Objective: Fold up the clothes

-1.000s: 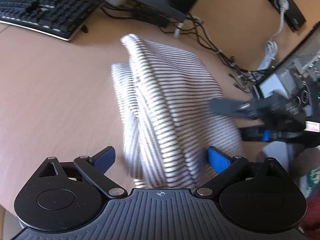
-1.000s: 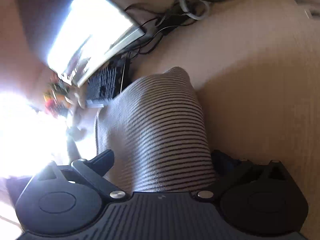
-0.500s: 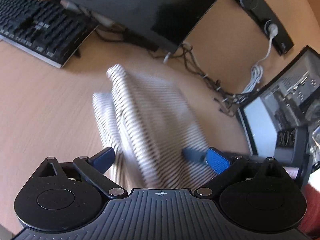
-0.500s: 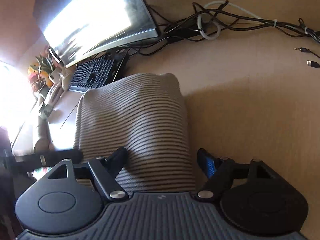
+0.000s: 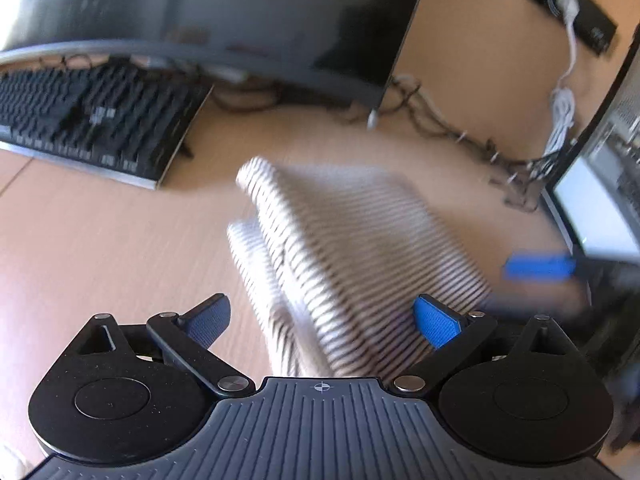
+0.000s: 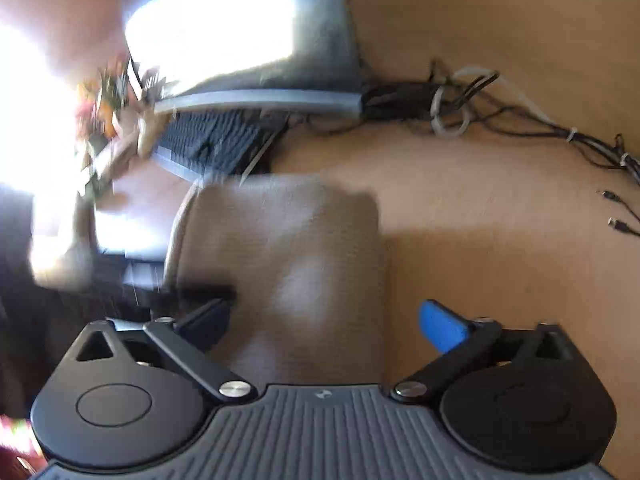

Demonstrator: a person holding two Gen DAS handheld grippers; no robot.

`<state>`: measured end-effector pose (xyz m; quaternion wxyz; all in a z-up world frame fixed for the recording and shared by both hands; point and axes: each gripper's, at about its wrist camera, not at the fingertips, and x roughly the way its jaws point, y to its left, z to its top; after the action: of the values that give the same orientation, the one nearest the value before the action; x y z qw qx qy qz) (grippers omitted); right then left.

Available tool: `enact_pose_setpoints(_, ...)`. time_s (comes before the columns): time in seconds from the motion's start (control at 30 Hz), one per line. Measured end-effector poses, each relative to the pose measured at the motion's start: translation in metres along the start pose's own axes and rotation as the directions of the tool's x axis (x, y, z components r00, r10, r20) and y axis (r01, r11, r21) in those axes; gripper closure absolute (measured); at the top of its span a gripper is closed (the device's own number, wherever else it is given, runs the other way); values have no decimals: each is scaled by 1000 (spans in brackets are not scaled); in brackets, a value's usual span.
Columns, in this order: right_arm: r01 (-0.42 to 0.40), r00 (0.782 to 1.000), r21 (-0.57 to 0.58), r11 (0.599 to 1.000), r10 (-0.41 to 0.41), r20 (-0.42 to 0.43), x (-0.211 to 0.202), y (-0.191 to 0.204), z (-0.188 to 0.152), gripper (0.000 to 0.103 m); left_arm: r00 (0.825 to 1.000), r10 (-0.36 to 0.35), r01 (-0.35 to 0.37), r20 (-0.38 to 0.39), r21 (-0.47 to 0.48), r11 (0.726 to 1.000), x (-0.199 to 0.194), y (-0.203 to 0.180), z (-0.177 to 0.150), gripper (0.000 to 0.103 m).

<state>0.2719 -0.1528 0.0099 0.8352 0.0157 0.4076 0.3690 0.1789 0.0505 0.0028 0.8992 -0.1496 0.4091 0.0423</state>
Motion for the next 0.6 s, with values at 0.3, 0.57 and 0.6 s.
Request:
enact_pose_setpoints(0.3,-50,997,66,997,54,-61,59,-14,46,7,1000,-12,12,-5,0,1000,9,9,-6,1)
enact_pose_setpoints(0.57,-213,973,181,960,225,-49,72,-28,48,28,1000,-15,15,-26,-15,1000,17,17,-4,0)
enact_pose_setpoints(0.6,-234,969,194,953,244,-29,68,-31,49,28,999,-17,17,-27,-17,1000,18,18,-4,0)
